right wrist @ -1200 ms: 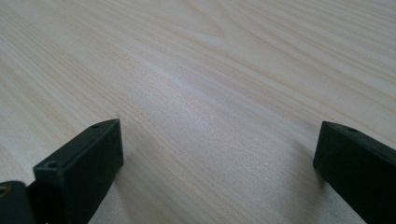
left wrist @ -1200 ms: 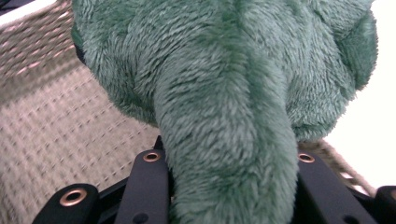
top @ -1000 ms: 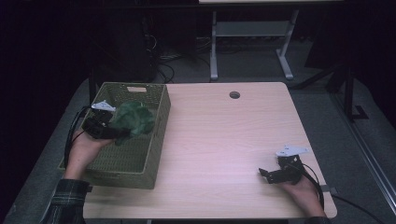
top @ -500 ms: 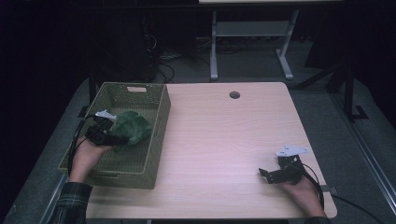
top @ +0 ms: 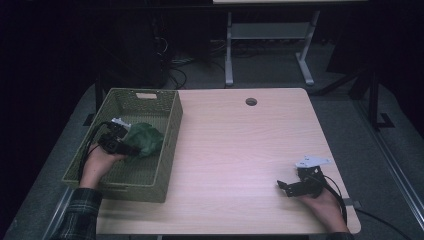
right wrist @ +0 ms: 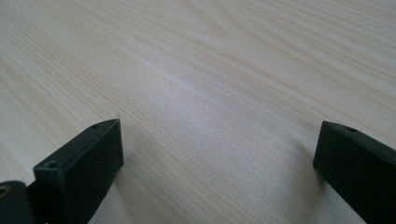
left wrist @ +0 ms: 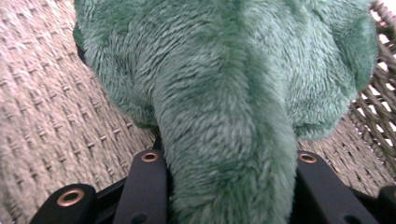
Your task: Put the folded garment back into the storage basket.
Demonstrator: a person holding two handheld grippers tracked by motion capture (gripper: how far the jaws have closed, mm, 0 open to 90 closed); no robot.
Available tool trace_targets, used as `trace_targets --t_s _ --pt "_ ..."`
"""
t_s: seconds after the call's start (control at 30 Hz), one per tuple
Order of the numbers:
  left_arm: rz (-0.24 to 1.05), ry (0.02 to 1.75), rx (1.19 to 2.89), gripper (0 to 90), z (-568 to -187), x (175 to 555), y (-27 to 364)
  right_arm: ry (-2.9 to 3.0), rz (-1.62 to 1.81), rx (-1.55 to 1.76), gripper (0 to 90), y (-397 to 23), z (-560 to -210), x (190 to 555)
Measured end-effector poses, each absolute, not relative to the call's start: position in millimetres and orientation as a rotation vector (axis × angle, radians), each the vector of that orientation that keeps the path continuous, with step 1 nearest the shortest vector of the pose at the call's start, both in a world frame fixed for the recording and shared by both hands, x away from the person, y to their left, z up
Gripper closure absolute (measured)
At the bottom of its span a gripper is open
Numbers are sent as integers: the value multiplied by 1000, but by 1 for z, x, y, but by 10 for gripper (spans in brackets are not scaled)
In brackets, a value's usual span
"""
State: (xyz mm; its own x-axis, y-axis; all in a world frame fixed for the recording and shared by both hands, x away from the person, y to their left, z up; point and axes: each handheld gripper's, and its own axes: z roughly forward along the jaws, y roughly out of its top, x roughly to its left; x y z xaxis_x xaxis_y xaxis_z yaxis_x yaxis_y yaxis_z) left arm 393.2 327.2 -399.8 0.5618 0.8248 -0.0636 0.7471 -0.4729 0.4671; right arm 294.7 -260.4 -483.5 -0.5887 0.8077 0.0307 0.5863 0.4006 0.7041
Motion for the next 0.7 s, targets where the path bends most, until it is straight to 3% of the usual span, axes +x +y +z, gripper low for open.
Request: trace_targets --t_s 0.3,0.7 --pt "214 1286 2421 601 -410 398 323 2347 988 1212 13 -260 -484 295" --pt "259 1248 2412 352 -410 396 321 2348 989 1211 12 -260 -484 295"
